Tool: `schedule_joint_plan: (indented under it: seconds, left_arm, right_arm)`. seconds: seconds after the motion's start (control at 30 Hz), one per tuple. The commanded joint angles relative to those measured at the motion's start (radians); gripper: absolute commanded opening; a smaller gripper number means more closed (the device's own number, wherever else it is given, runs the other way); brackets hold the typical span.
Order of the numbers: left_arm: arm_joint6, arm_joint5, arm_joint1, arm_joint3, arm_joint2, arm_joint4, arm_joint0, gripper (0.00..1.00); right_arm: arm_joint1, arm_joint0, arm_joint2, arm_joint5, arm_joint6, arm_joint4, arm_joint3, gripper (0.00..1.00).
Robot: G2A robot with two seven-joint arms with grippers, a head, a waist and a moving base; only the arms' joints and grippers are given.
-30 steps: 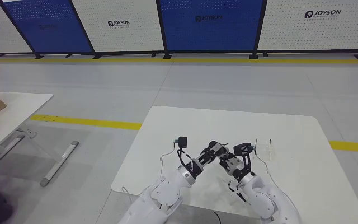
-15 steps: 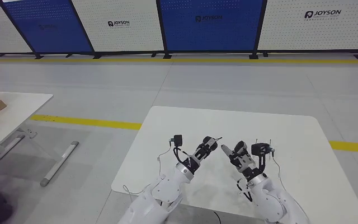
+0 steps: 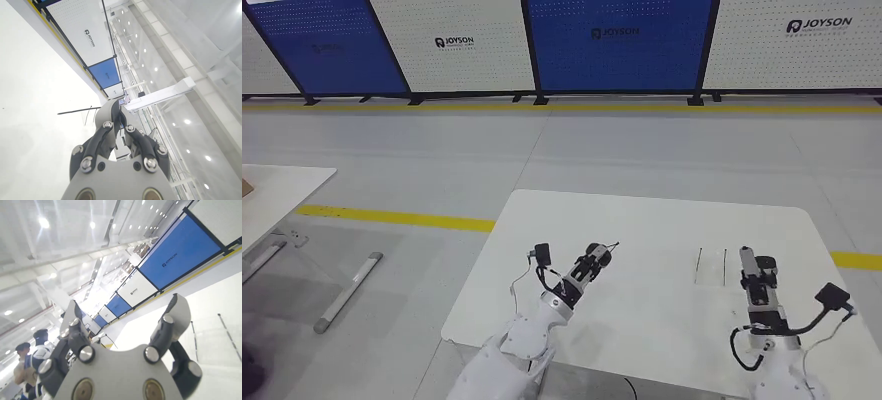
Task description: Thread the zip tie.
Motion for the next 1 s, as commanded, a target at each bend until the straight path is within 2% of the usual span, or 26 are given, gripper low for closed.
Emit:
schedule_joint_plan:
  seconds: [0.0,0.33,0.5,0.63,0.97]
  left_arm:
    - [-0.006,0.0,0.0,0.0,0.001,-0.005,0.0,0.0]
    - [-0.003,0.001,0.0,0.0,0.0,-0.006,0.0,0.0]
    - [0.1,-0.031,-0.008,0.008,-0.014,-0.05,0.005,0.0]
    - [0.15,-0.045,-0.012,0.026,-0.024,-0.071,0.006,0.0]
    - [0.155,-0.049,-0.013,0.03,-0.024,-0.07,0.006,0.0]
  right_arm:
    - [0.0,0.0,-0.001,0.0,0.005,-0.003,0.0,1.0]
    - [0.0,0.0,-0.001,0.0,0.005,-0.003,0.0,1.0]
    - [-0.008,0.001,0.037,0.021,-0.072,0.118,-0.009,1.0]
    - [-0.009,-0.011,0.083,0.028,-0.086,0.158,-0.008,1.0]
    - [-0.009,-0.013,0.086,0.035,-0.081,0.156,-0.008,1.0]
